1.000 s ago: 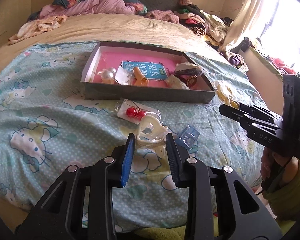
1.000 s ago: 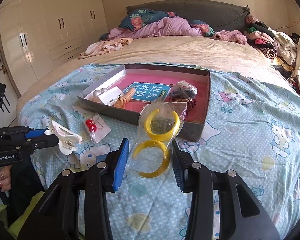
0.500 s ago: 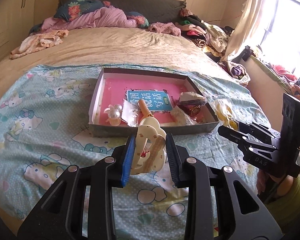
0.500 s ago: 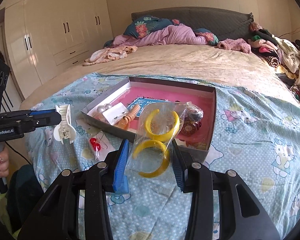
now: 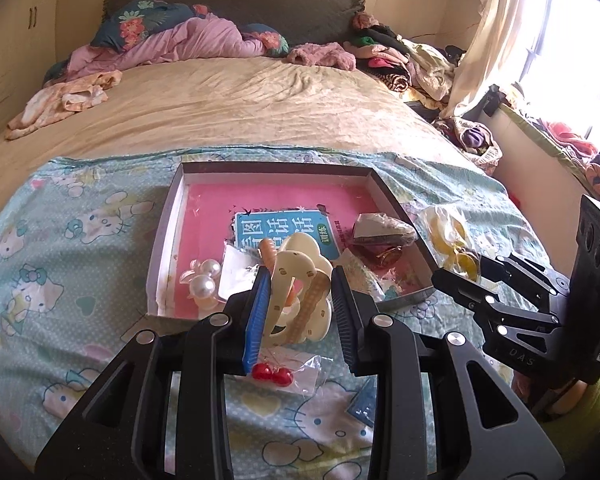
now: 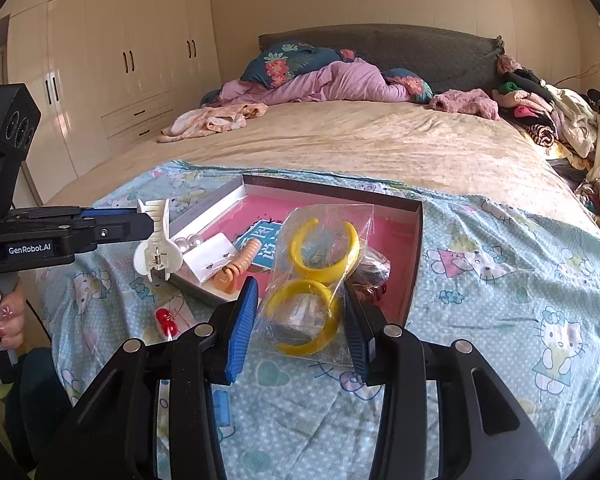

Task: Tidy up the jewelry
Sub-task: 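Carry the claw clip and the bangle bag over the box, then lower the claw clip and bangle bag into the box and open both tools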

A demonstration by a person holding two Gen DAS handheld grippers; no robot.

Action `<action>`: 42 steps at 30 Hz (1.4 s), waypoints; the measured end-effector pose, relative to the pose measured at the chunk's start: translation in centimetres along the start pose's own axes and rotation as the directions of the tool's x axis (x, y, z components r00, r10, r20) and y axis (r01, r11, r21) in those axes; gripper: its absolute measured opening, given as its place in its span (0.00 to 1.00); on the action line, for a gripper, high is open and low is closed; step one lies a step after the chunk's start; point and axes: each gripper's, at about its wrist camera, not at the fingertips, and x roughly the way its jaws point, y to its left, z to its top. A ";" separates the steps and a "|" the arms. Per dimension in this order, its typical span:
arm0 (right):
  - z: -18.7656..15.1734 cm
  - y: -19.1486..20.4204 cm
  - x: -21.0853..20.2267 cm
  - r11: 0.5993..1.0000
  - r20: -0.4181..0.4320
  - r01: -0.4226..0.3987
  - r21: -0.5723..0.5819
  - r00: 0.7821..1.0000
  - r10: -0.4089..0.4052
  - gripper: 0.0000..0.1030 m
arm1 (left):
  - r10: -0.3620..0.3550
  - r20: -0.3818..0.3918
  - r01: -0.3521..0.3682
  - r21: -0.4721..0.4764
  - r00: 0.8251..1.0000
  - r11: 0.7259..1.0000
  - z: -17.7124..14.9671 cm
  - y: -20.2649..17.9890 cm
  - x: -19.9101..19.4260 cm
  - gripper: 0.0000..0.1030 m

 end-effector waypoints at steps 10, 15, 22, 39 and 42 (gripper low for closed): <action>0.1 -1.3 1.4 1.000 -0.018 0.013 0.005 1.000 -0.013 0.38 | -0.010 -0.041 0.011 0.021 0.999 1.000 1.0 -1.1 3.3 0.23; 0.1 -1.5 2.2 1.000 -0.027 0.010 -0.002 1.000 -0.010 0.38 | -0.013 -0.068 0.015 0.028 0.998 0.999 1.1 -1.3 4.9 0.23; 0.2 -1.4 3.2 1.000 -0.037 0.008 -0.025 0.999 -0.009 0.38 | -0.014 -0.093 0.017 0.027 0.996 1.000 1.1 -1.2 6.4 0.23; 0.1 -1.3 6.1 0.998 -0.088 0.012 -0.056 0.996 -0.016 0.39 | -0.014 -0.119 0.017 0.027 0.993 0.999 1.1 -0.8 8.0 0.23; 0.1 -1.3 6.7 0.998 -0.104 0.006 -0.064 0.995 -0.013 0.39 | -0.011 -0.119 0.014 0.027 0.993 1.000 1.1 -0.8 8.0 0.25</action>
